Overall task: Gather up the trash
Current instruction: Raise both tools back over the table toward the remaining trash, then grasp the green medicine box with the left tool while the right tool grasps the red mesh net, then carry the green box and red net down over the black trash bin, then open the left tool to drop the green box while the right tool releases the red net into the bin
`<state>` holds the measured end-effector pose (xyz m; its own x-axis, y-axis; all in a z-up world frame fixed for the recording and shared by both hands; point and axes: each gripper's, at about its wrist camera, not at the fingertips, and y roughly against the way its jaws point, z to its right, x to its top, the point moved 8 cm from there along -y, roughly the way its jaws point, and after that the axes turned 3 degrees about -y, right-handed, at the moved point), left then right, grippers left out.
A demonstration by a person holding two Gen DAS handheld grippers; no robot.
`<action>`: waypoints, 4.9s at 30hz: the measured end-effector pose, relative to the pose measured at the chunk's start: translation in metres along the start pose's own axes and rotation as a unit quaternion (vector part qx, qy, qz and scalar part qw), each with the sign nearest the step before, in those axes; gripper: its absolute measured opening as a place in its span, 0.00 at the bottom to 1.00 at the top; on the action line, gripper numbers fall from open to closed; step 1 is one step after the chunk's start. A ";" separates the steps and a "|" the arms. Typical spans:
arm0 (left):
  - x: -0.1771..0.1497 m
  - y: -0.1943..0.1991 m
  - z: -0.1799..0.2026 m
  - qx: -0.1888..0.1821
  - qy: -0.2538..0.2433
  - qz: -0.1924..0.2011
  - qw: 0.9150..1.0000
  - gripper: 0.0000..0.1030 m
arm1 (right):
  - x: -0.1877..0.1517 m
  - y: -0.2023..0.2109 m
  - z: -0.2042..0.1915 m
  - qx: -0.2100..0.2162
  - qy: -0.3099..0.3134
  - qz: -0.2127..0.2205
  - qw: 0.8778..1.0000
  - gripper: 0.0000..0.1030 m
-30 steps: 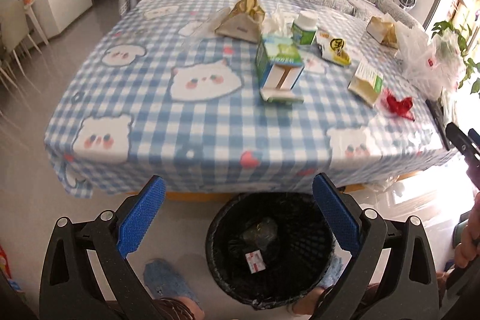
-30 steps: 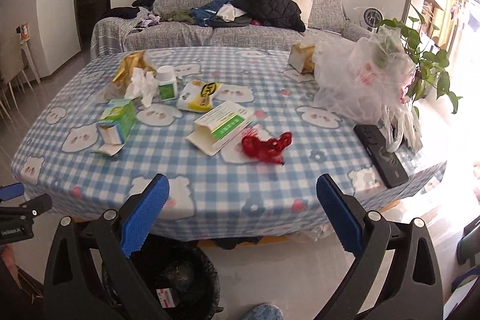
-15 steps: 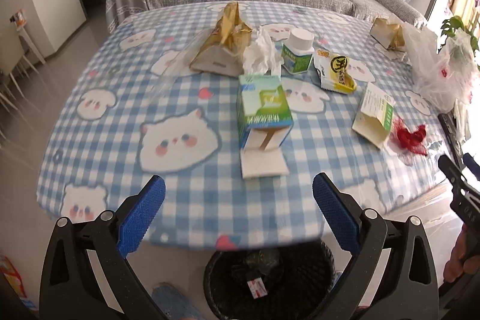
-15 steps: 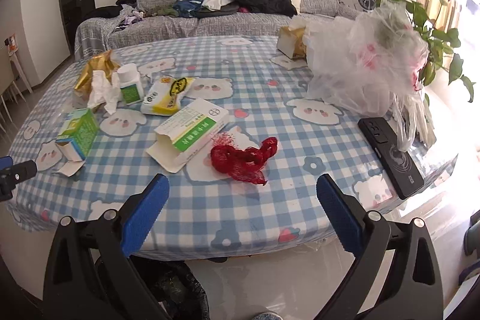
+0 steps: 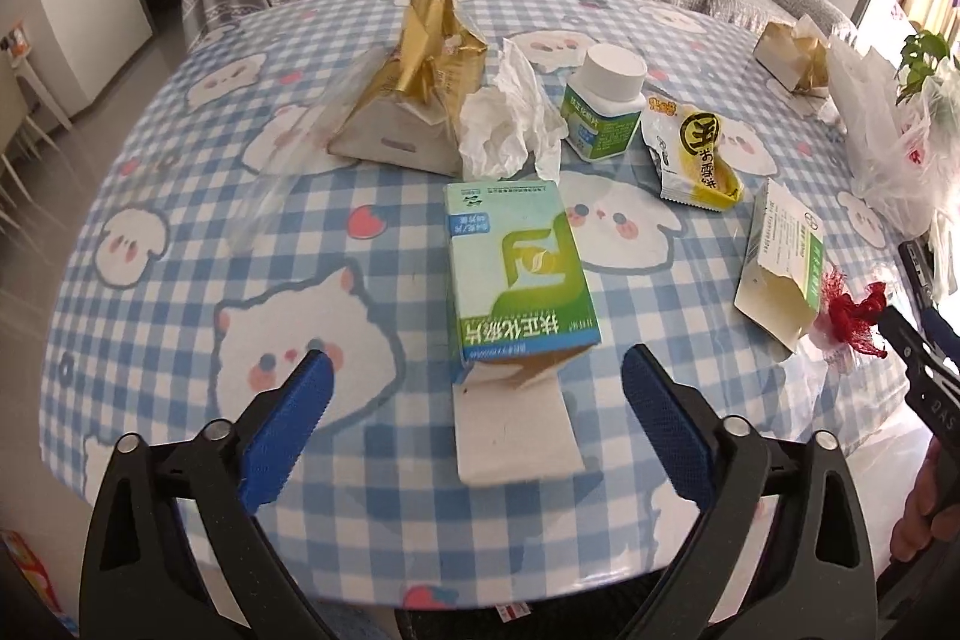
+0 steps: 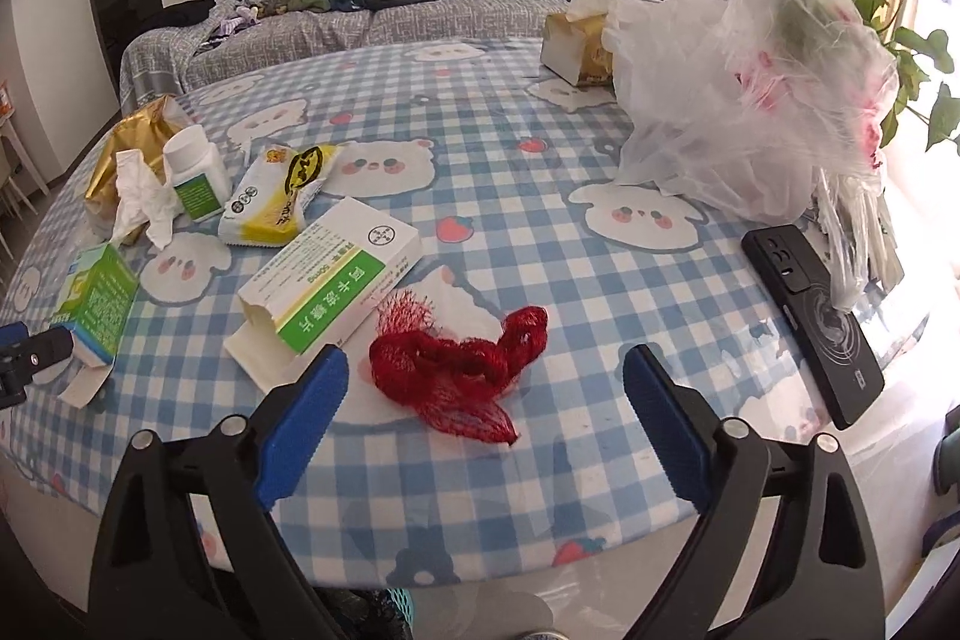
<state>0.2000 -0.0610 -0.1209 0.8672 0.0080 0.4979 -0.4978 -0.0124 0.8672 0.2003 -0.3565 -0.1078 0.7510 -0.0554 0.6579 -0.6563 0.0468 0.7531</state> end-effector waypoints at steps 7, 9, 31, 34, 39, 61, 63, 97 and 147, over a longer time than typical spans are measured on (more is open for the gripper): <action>0.011 -0.014 0.003 -0.009 -0.005 -0.004 1.000 0.88 | 0.007 -0.022 0.002 -0.007 -0.021 -0.019 1.000 0.81; 0.013 -0.019 0.004 -0.012 -0.006 -0.006 1.000 0.86 | 0.008 -0.027 0.005 -0.015 -0.034 -0.024 0.999 0.79; 0.013 -0.046 0.008 -0.012 -0.014 -0.017 1.000 0.46 | -0.003 -0.047 -0.003 0.019 -0.059 -0.065 0.996 0.34; 0.011 -0.045 0.007 -0.011 -0.014 -0.016 1.000 0.46 | -0.002 -0.047 -0.004 0.021 -0.062 -0.061 0.996 0.29; 0.009 -0.042 0.006 -0.016 -0.011 -0.015 1.000 0.46 | 0.000 -0.044 -0.004 0.022 -0.067 -0.053 0.996 0.22; -0.016 0.003 0.002 -0.018 -0.013 0.001 1.000 0.46 | -0.010 -0.010 -0.011 0.046 -0.077 -0.043 0.995 0.16; -0.022 0.012 0.000 -0.019 -0.012 0.007 1.000 0.46 | -0.014 -0.005 -0.013 0.050 -0.077 -0.042 0.995 0.16; -0.186 0.083 -0.016 -0.041 0.002 0.002 0.999 0.46 | -0.152 0.108 -0.109 0.101 0.045 -0.022 0.994 0.16; -0.303 -0.056 0.059 -0.024 -0.039 -0.069 0.997 0.47 | -0.268 0.041 -0.066 0.020 0.028 -0.113 0.993 0.16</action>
<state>-0.0347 -0.1214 -0.3206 0.9248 -0.0714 0.3737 -0.3724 0.0314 0.9276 -0.0230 -0.2739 -0.2535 0.8815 -0.0042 0.4721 -0.4721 -0.0001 0.8815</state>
